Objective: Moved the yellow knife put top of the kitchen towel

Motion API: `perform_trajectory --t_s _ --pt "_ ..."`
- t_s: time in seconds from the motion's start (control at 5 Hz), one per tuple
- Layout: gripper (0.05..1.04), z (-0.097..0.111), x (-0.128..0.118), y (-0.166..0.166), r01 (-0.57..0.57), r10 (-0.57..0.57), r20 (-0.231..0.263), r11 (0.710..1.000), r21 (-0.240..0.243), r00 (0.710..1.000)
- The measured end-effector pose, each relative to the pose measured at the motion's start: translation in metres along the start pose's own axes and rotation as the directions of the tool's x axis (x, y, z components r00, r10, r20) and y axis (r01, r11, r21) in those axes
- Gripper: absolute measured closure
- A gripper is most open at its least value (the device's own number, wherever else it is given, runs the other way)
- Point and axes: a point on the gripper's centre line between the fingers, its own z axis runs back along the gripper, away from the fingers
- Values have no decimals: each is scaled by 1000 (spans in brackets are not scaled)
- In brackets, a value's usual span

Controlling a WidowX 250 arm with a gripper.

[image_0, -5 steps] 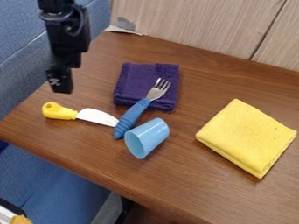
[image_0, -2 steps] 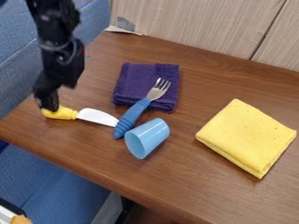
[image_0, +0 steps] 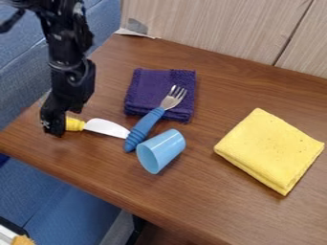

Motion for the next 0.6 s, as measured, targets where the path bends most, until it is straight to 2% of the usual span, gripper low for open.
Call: perform_trajectory --t_s 0.2,0.4,0.6 --pt "119 -6 0 8 -20 20 2 1000 -9 1000" --pt "400 -8 -1 12 -25 25 2 1000 -2 1000" --pt "582 -8 -1 11 -25 25 2 1000 -10 1000"
